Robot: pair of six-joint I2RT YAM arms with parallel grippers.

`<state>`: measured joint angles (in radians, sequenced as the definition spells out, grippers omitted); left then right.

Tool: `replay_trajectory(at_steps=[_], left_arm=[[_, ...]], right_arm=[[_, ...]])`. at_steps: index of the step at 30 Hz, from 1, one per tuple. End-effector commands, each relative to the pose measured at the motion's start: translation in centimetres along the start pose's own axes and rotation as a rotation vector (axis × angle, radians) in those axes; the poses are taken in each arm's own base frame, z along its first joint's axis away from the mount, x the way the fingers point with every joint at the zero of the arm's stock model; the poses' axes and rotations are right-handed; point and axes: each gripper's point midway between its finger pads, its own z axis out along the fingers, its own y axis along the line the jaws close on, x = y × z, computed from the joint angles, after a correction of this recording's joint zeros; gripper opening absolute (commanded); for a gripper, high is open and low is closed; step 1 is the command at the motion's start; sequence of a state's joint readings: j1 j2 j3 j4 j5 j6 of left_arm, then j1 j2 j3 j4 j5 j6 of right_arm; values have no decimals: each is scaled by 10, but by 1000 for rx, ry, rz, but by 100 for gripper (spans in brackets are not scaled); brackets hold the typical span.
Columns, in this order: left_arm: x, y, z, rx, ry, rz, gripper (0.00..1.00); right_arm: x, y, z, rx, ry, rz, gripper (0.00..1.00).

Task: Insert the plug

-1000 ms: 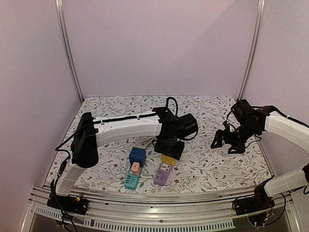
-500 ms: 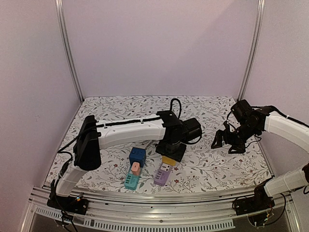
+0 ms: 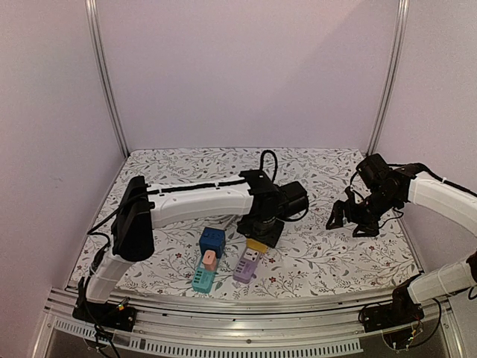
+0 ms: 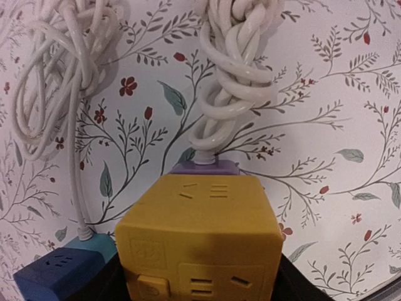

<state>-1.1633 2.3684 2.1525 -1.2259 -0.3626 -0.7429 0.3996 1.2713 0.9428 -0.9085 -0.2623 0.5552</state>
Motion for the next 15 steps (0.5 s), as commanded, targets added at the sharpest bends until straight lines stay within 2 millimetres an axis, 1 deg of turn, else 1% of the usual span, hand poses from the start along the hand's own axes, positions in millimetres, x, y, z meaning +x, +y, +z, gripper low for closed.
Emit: replay_trajectory(at_steps=[1,5,11,13,14,15], left_arm=[[38,69,60,-240,216,65,0],[33,74,63,-223,223,30,0],[31,66,66,-176,223,5,1],[30,63,65,-160,218,1,6],[28,62,63,-153,211,2,10],[25,63,60,-152,199,-1,17]], right_arm=[[-3,-5,3,25,-6,-11,99],[-6,-3,3,24,-6,-13,99],[-9,-2,2,27,-10,-19,99],[-9,-3,3,32,-7,-20,99],[-9,-2,3,32,-7,-22,99],[-9,-3,3,33,-7,-24,99]])
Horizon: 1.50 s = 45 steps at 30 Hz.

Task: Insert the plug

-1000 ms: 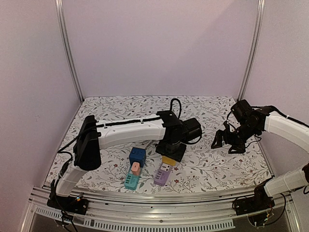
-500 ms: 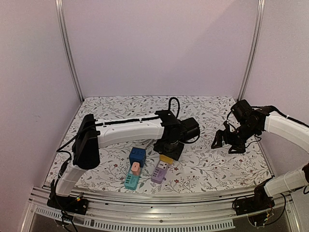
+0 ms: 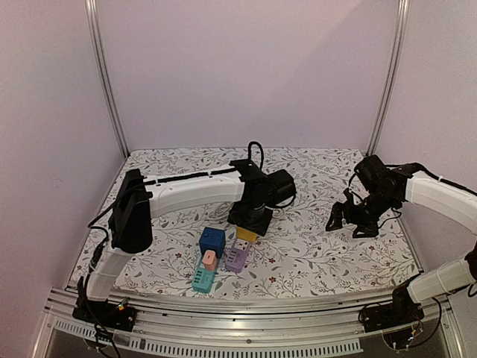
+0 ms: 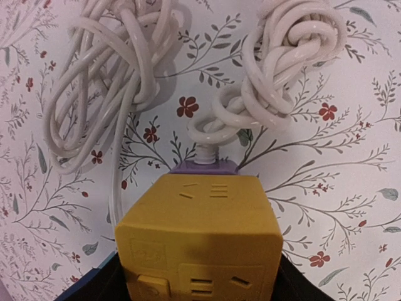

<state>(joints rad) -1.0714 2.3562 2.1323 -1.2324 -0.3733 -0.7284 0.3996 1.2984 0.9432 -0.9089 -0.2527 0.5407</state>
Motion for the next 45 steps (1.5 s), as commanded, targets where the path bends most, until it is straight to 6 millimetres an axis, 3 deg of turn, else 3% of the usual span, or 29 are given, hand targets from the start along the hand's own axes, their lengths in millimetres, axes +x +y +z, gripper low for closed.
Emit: replay_trajectory(at_steps=[1,9,15,25,31,37,41,45], left_arm=[[37,21,44,-107,159,62,24],[7,15,19,-30,68,57,76],[-15,22,-3,-12,4,22,99],[-53,35,-66,69,-142,-52,100],[-78,53,-121,116,-291,-73,99],[-93,93,-181,96,-438,-81,99],[-94,134,-215,20,-522,-113,100],[-88,180,-234,-91,-578,-138,100]], right_arm=[[-10,1,-4,14,-24,-16,99],[-18,5,-5,20,-29,-37,99],[-29,11,-10,23,-49,-55,99],[-39,18,-17,14,-71,-73,99],[-52,30,-28,-5,-100,-90,99],[-78,62,-59,-92,-191,-141,99],[-96,87,-89,-174,-291,-197,99],[-105,104,-119,-239,-394,-238,99]])
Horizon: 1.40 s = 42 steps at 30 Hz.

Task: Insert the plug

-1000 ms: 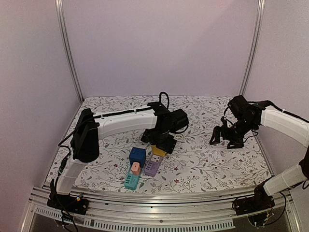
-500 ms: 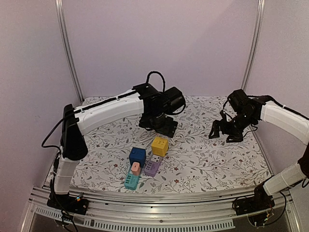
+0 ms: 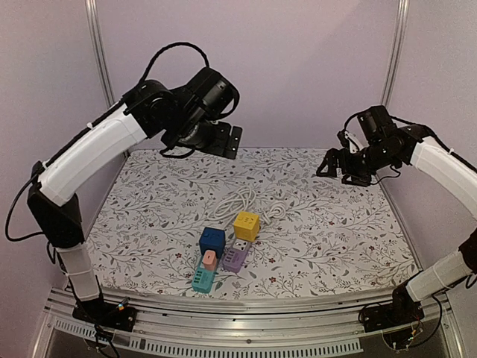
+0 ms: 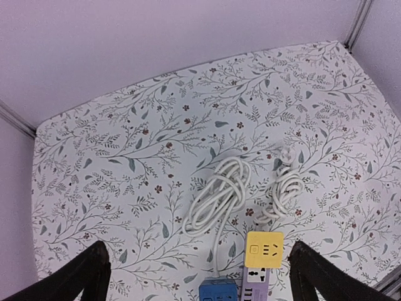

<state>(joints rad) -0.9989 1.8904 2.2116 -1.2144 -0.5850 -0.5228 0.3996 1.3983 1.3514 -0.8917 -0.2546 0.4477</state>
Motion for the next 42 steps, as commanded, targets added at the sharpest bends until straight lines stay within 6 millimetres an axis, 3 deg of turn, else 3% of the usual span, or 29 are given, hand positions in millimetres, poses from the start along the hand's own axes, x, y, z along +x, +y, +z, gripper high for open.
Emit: replay_trajectory(at_steps=[1,7,13,21,25,28,42], left_arm=[[-14,61,-18,-169,-81,22,99],[-13,100,-19,-207,-141,14,100],[-3,131,-30,-190,-205,-47,99],[29,177,-55,-263,-324,-49,99],[42,209,-71,-378,-395,-96,99],[50,221,-75,-424,-400,-102,100],[49,221,-71,-443,-381,-55,99]], right_arm=[[-28,28,-33,-101,-143,-67,99],[-55,44,-80,-167,-380,-48,99],[-78,32,-115,-148,-620,64,99],[-85,2,-151,-86,-813,292,99],[-81,-13,-159,-55,-859,388,99],[-80,-15,-158,-58,-858,420,99],[-76,-17,-144,-58,-812,445,99]])
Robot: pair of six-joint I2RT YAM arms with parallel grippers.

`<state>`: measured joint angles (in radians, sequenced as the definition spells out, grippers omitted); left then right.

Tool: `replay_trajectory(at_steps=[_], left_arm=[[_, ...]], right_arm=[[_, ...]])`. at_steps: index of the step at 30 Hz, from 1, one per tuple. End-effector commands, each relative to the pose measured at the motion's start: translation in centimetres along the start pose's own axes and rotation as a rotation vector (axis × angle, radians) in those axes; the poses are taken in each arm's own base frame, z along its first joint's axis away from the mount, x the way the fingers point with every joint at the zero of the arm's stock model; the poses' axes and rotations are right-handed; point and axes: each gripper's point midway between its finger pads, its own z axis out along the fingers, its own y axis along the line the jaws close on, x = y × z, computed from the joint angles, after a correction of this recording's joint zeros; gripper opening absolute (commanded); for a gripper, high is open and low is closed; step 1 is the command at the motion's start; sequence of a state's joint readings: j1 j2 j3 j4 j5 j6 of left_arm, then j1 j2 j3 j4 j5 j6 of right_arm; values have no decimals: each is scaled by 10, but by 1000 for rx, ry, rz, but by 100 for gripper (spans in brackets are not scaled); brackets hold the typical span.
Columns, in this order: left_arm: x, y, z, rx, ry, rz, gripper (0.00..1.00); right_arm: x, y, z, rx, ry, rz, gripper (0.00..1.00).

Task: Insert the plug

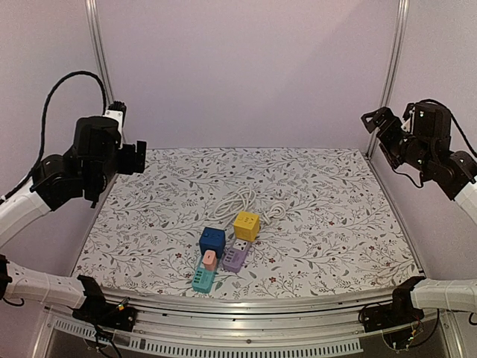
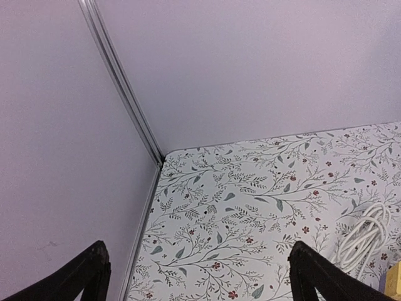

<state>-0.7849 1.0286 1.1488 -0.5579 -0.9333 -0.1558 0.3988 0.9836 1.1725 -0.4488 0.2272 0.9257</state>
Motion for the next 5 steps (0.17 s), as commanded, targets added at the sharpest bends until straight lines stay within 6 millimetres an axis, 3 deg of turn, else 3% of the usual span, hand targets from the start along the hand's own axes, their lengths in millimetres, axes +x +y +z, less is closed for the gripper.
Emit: replay_trajectory(at_steps=[1,5], left_arm=[[-4,5,3,-25,-6,3,99],[-4,4,3,-22,-4,2,99]], right_arm=[[6,-7,5,26,16,-13,99],[7,-10,8,65,36,-27,99]])
